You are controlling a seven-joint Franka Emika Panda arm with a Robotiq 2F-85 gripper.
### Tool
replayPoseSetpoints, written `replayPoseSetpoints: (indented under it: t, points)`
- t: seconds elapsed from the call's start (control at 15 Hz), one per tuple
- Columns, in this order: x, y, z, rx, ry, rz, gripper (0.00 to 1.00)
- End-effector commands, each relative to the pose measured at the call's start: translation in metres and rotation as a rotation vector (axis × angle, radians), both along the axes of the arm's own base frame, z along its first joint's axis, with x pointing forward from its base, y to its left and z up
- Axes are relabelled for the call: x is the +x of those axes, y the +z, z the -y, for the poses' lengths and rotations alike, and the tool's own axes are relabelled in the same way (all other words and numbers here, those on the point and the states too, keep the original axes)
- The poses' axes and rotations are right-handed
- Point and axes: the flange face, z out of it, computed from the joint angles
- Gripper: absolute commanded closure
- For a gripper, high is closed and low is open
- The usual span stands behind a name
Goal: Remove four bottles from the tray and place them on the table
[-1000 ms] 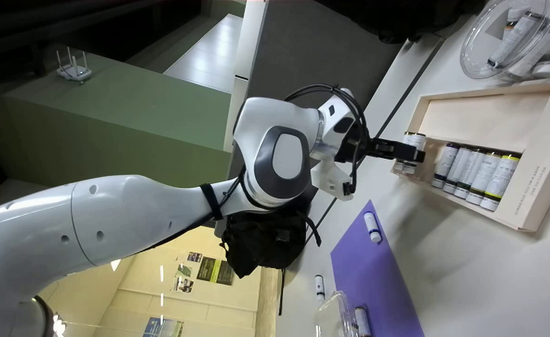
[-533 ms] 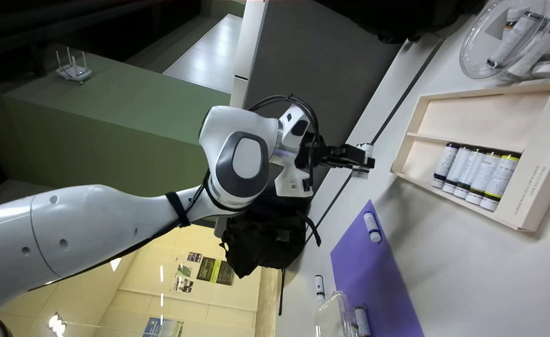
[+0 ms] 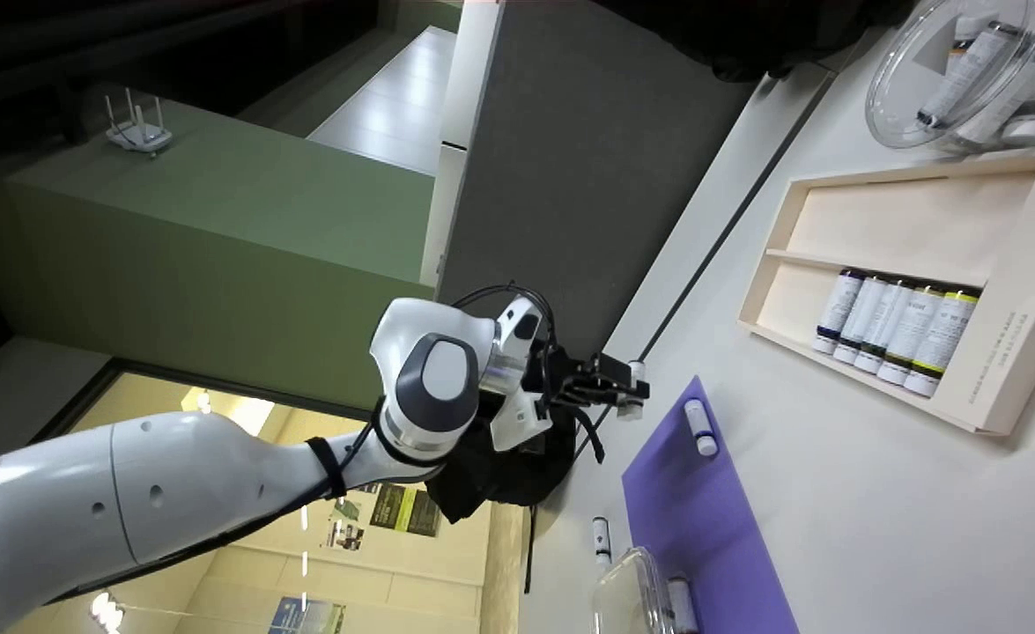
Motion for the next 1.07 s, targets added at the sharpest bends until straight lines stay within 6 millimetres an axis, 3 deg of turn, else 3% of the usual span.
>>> replayPoseSetpoints:
  t: [0.0,0.27,0.53,0.67,0.73,0.8,1.0]
  points:
    - [-0.014,-0.017,-0.038,-0.007,0.104,-0.036,0.72]
    - [-0.030,-0.052,-0.062,-0.036,0.177,-0.051,0.72]
    - [-0.042,-0.079,-0.067,-0.050,0.199,-0.064,0.72]
    - [-0.043,-0.082,-0.066,-0.052,0.201,-0.065,0.72]
    - [-0.042,-0.080,-0.066,-0.051,0.198,-0.065,0.22]
    - [-0.041,-0.077,-0.066,-0.045,0.194,-0.066,0.20]
    - [-0.032,-0.053,-0.061,-0.023,0.172,-0.050,0.02]
